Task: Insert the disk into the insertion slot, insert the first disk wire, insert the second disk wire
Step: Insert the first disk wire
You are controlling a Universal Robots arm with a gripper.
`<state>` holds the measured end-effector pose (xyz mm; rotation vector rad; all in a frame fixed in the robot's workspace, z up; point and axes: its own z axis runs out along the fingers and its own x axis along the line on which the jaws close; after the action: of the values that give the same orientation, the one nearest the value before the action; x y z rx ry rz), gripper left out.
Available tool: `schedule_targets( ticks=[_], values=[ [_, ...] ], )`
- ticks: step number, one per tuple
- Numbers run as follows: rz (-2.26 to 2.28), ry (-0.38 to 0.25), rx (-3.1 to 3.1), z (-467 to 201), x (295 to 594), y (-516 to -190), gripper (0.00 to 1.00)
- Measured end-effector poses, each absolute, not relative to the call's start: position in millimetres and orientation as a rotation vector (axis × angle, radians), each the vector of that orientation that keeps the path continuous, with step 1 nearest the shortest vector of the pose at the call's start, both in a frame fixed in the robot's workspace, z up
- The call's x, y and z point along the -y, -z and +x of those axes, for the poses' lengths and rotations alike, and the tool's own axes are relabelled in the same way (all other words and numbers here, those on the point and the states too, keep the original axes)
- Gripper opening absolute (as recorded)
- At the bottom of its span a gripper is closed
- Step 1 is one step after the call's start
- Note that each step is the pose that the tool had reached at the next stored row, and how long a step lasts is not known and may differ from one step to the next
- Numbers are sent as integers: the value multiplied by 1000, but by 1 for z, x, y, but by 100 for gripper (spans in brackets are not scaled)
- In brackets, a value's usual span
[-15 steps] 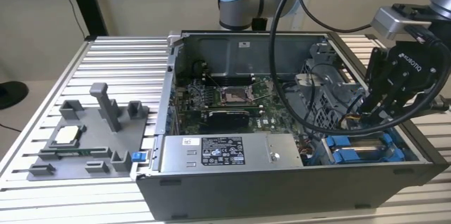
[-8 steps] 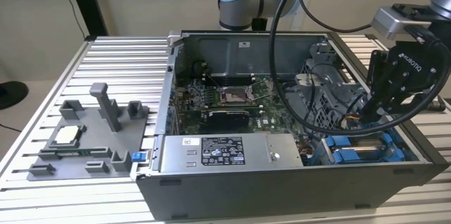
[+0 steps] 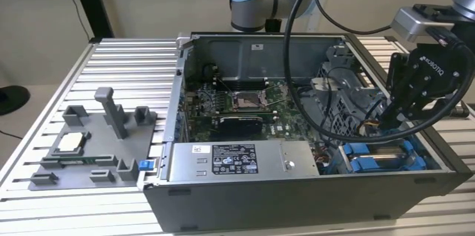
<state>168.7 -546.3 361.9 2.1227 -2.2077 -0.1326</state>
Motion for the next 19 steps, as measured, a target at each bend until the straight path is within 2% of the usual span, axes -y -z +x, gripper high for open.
schedule_targets(
  ticks=[19],
  values=[
    [2131,118,2216,165,574,-362,0]
  ],
)
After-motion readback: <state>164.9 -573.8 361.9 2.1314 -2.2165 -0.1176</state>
